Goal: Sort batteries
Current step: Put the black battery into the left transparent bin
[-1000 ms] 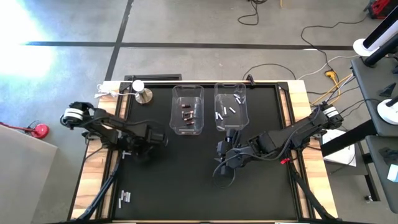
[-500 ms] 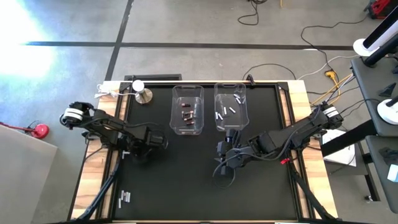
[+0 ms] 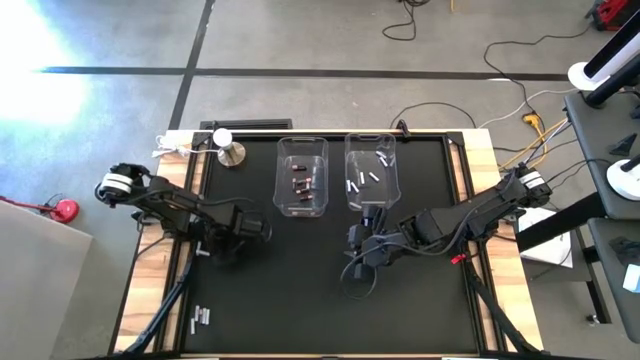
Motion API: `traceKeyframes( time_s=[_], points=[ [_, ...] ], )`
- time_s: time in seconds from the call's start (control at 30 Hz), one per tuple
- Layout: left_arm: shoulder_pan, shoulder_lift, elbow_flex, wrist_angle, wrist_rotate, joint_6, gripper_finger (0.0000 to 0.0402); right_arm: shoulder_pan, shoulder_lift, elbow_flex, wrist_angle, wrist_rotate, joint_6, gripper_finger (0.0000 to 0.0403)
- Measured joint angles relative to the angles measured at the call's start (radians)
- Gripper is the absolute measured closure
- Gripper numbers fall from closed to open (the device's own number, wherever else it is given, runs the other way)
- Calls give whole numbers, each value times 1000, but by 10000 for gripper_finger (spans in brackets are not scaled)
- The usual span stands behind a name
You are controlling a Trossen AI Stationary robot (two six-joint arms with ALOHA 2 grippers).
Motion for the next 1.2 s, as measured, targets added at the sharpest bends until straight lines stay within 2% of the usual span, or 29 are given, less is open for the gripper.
traceKeyframes(
  time_s=[0.13,0.3,0.53,0.77,1.0,1.2],
  points=[
    [-26,-1,33,-3,-32,31,389,-1,0,0,3,0,-15,188],
    [-67,-4,140,90,-188,60,390,-1,0,0,3,0,-17,188],
    [-113,-6,301,153,-187,155,390,-1,0,0,3,0,-13,188],
    [-168,-7,527,168,-235,285,391,-1,0,0,2,-1,-12,188],
    [-147,-6,722,178,-236,479,387,5,0,-1,-14,-1,79,188],
    [-27,-4,770,186,-241,619,385,36,0,-1,-45,-1,168,188]
  ],
)
